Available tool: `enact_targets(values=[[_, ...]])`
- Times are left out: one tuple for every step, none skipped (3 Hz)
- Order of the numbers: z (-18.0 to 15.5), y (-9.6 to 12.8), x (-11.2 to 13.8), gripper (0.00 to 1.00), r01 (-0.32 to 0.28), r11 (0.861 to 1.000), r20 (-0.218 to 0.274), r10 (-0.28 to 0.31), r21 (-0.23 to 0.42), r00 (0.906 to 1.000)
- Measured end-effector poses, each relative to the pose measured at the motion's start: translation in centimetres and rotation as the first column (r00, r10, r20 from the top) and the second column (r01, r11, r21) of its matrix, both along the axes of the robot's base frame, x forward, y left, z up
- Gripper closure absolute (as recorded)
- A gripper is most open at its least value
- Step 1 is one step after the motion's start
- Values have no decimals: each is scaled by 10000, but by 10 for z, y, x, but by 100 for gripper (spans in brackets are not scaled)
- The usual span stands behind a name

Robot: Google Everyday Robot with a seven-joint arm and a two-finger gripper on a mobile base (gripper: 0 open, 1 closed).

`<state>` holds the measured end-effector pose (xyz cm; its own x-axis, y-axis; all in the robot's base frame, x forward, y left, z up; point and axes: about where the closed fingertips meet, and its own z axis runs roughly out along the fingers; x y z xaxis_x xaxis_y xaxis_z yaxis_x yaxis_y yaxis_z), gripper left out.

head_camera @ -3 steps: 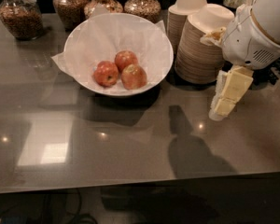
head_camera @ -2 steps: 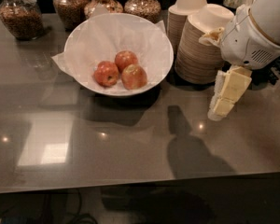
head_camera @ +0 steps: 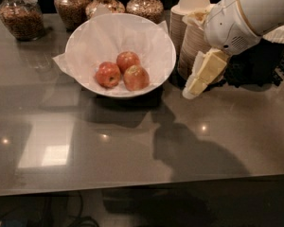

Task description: Pick apple from white bowl

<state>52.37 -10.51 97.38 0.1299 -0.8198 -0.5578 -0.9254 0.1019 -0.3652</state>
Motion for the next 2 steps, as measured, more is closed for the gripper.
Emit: enact_targets(values=[[8, 29, 13, 19, -430, 9937, 6, 432, 1039, 9991], [13, 45, 22, 30, -671, 9811, -164, 713, 1815, 9973]])
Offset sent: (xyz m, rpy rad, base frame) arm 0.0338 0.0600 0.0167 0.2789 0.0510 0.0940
